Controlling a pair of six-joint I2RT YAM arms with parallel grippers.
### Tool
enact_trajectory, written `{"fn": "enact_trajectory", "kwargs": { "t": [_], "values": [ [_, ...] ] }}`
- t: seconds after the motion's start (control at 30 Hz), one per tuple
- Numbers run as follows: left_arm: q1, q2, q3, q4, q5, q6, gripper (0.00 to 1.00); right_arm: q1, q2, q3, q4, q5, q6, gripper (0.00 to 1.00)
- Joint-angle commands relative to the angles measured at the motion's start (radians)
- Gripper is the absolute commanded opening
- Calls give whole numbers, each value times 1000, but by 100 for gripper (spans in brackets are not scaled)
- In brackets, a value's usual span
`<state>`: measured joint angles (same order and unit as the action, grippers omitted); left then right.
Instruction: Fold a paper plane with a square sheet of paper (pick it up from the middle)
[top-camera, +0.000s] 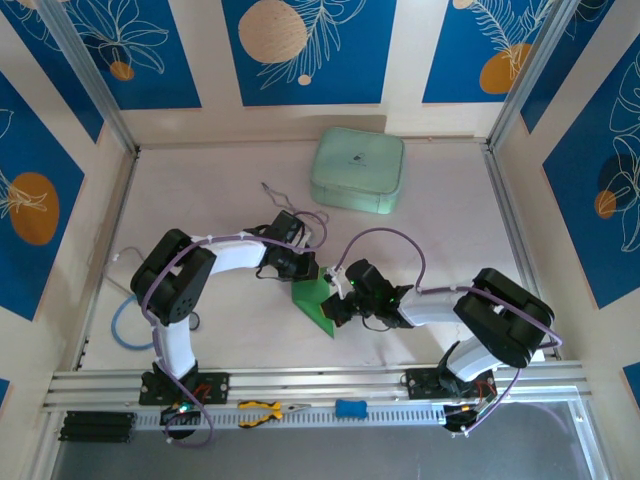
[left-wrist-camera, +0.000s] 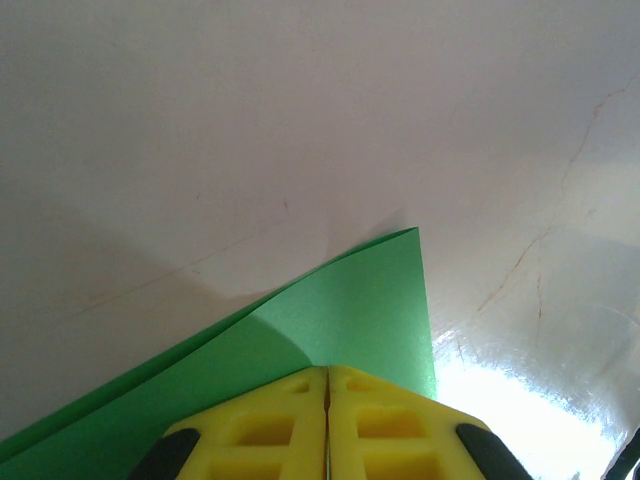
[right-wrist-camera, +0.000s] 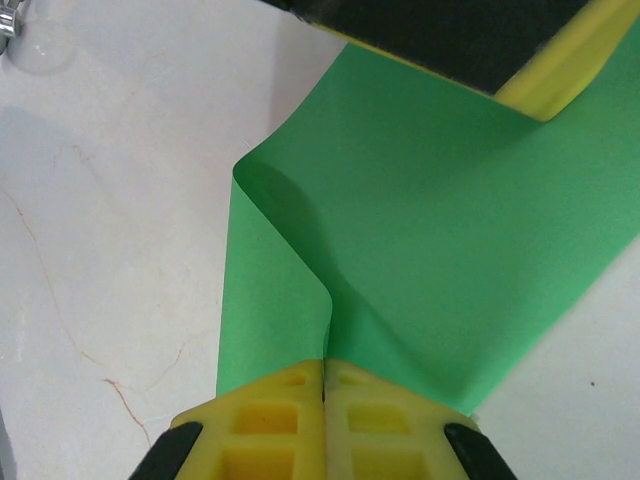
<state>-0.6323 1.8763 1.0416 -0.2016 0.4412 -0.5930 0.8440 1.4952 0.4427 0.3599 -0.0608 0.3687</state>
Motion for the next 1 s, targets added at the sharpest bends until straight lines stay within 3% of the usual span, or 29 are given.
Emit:
{"fn": "enact_trajectory", "kwargs": {
  "t": [0.0, 0.97],
  "values": [
    [6, 21, -23, -36, -24, 9, 10, 5, 9, -3, -11, 14, 10, 4],
    [5, 23, -32, -29, -19, 10, 10, -6, 57, 42, -13, -18, -20, 4]
  ]
}}
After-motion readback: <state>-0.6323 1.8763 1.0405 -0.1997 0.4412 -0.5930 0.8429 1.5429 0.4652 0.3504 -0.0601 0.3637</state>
